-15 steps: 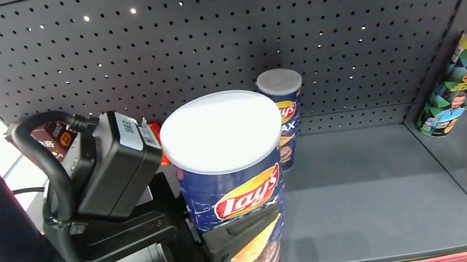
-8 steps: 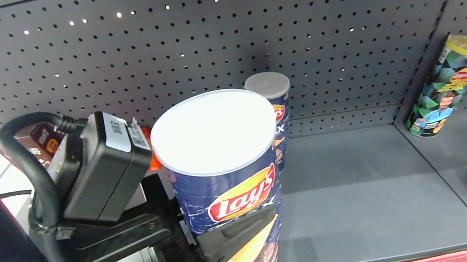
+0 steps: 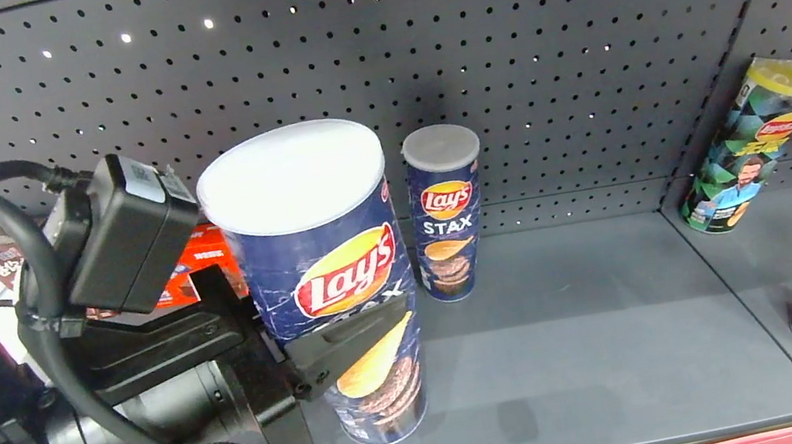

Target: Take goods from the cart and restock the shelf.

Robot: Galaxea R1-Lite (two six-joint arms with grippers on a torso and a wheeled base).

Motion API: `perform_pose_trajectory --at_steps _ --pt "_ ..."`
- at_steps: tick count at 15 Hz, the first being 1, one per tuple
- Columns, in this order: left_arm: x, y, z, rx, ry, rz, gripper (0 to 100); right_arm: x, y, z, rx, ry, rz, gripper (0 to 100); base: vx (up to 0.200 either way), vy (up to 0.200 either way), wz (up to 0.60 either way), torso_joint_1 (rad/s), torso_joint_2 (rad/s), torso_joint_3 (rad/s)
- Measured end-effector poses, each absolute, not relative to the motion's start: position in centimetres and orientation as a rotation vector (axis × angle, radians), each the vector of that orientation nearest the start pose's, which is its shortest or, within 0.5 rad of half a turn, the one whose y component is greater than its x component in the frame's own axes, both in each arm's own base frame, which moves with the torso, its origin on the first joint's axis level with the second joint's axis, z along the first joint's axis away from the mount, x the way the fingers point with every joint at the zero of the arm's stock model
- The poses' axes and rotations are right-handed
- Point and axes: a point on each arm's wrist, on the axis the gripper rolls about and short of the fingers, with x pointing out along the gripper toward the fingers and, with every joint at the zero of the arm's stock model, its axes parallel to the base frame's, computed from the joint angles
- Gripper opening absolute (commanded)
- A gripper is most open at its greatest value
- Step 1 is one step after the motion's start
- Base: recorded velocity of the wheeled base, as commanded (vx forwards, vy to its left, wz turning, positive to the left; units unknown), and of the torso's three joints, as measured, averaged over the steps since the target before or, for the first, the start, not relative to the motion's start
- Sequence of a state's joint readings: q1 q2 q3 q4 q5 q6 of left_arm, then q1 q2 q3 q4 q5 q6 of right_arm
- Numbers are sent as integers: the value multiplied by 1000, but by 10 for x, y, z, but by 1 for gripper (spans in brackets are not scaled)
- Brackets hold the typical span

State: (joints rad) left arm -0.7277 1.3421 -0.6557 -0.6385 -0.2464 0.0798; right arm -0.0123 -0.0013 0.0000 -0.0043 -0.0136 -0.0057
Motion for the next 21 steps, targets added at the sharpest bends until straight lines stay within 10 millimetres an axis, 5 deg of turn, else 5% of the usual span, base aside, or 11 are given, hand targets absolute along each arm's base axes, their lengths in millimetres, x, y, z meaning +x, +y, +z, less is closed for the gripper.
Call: perform_pose_trajectory --at_steps 4,8,11,15,21 --pt "153 -136 223 91 49 -947 0 -23 0 78 -3 -11 -19 100 0 0 0 0 0 0" --pt "149 -129 219 91 54 -940 0 -38 2 150 28 -88 173 100 0 0 0 0 0 0" --pt "150 -126 220 90 52 -926 0 -36 0 175 8 -19 440 100 0 0 0 0 0 0" --pt "150 -125 219 89 52 -919 0 -15 2 183 -25 71 617 100 0 0 0 0 0 0" --pt "151 -125 218 90 57 -919 0 52 33 201 -115 163 752 100 0 0 0 0 0 0"
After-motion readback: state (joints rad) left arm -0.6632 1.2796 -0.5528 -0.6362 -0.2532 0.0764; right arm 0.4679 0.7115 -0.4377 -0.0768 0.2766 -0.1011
